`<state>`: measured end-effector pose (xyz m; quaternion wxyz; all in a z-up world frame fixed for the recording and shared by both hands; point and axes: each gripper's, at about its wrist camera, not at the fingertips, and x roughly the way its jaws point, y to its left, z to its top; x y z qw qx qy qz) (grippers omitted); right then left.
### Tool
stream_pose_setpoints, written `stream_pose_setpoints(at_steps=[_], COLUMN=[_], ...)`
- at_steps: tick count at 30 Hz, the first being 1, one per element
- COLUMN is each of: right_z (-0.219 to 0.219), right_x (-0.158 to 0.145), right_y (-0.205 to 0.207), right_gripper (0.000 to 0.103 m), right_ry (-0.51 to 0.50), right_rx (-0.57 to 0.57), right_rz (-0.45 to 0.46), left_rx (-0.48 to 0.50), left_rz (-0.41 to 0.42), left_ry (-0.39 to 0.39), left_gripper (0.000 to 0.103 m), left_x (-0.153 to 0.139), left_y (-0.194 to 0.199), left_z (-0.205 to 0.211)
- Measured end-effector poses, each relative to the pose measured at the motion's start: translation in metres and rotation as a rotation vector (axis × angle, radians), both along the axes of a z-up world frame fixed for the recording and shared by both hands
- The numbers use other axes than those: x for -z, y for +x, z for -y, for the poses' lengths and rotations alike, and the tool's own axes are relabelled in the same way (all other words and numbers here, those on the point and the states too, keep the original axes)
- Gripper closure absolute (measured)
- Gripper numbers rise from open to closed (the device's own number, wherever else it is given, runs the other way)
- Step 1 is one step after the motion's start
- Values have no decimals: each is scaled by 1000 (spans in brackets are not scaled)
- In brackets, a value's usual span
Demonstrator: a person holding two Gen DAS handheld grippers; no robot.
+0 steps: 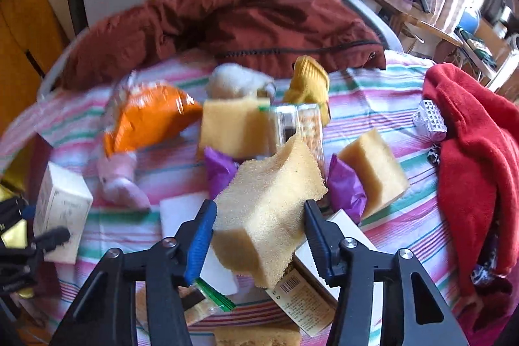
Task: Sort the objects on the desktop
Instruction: 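Grasp the white box with the left gripper while the right grasps a yellow sponge, then carry both items to the gold tray and open both grippers to drop them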
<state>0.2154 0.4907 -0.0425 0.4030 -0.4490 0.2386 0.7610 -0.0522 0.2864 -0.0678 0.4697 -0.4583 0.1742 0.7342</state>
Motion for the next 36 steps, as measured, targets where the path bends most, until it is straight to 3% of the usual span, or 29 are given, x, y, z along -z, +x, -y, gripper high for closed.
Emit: stream_pose_setpoints(at_steps=[7, 15, 21, 26, 28, 29, 31, 34, 36], right_z=[19, 92, 172, 217, 233, 237, 242, 251, 254], right_x=[-31, -53, -54, -43, -43, -45, -48, -51, -49], right_y=[-5, -61, -147, -227, -257, -268, -285, -296, -295], right_gripper=[48, 48, 48, 47, 40, 37, 16, 13, 13], right_ry=[110, 104, 46, 3, 15, 27, 26, 31, 27], right_rx=[-78, -344, -592, -691, -711, -709, -702, -700, -707], right_rz=[-159, -235, -236, -217, -238, -255, -279, -292, -289], left_rx=[-117, -421, -632, -777, -820, -833, -853, -861, -868], left_rz=[-10, -64, -79, -106, -109, -105, -103, -104, -100], left_ry=[113, 127, 53, 9, 9, 11, 15, 28, 39], left_gripper=[52, 52, 52, 52, 51, 47, 37, 20, 20], left_x=[-44, -64, -49, -37, -35, -34, -33, -30, -29], left_y=[7, -12, -41, -64, -70, -71, -72, -69, -64], left_z=[39, 139, 212, 258, 274, 281, 292, 302, 307])
